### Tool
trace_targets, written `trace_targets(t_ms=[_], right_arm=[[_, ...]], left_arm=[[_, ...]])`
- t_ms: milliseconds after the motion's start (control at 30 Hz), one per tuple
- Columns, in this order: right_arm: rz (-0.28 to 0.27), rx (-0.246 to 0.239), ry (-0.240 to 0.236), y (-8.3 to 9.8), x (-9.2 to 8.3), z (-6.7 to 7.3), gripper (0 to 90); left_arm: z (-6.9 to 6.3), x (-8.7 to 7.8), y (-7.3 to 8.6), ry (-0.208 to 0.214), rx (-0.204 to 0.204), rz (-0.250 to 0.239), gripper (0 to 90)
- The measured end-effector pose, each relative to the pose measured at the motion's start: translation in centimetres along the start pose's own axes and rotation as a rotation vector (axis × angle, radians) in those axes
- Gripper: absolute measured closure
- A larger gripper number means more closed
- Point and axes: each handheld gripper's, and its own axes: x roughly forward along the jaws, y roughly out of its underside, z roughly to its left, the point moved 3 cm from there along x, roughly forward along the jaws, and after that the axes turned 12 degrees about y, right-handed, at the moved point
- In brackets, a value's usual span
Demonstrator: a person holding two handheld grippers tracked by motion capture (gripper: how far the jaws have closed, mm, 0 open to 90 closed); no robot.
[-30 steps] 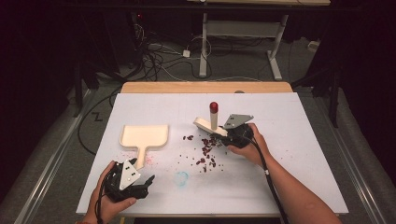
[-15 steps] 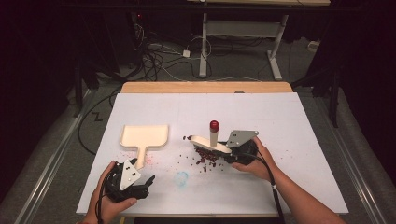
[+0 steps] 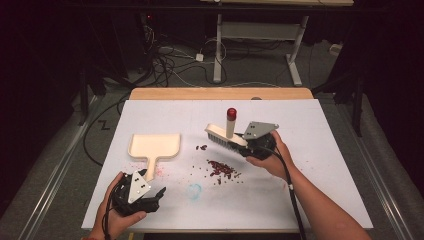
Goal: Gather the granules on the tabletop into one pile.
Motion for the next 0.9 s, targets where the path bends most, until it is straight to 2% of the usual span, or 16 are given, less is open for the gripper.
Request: trace_targets(t_ms=[67,100,200,233,267,333,500,600,667,767,900], right_arm=[[0.000,-0.003,0.018,-0.7,1.1,-0.5,67.1],[0.000,0.003,0.023,-0.9,1.6,-0.7,67.1],[-0.002,-0.018,0.039,-1.7,3.4,-0.8,67.1],[-0.003,-0.021,0.032,-1.8,4.0,-0.8,67.1],[-0.004,-0.025,0.023,-1.9,4.5,-0.6,67.1],[-0.008,-0.048,0.016,-1.9,5.3,-0.2,67.1],[-0.022,-0.082,-0.063,-1.4,6.4,1.0,67.2],[-0.035,-0.094,-0.134,-1.1,6.4,1.9,67.1],[-0.039,-0.121,-0.180,-1.0,6.3,2.7,67.1],[-0.042,-0.183,-0.217,-0.9,5.9,3.6,67.0],[-0.037,-0.205,-0.256,-0.2,5.3,3.9,66.8]], left_arm=[[0.0,0.1,0.0,0.001,0.002,0.006,19.6],[0.0,0.1,0.1,0.006,-0.012,0.014,19.7],[0.1,0.2,0.2,0.008,-0.021,0.012,19.7],[0.2,0.2,0.2,0.003,-0.005,0.007,19.7],[0.1,0.2,0.2,0.008,-0.020,0.014,19.7],[0.1,0.3,0.3,0.010,-0.023,0.016,19.7],[0.1,0.2,0.5,0.008,-0.025,0.021,19.7],[0.0,0.2,0.5,0.007,-0.026,0.022,19.7],[0.0,0.2,0.5,0.007,-0.027,0.023,19.7],[-0.1,0.2,0.4,0.007,-0.027,0.023,19.7],[0.0,0.3,0.4,0.011,-0.027,0.025,19.7]])
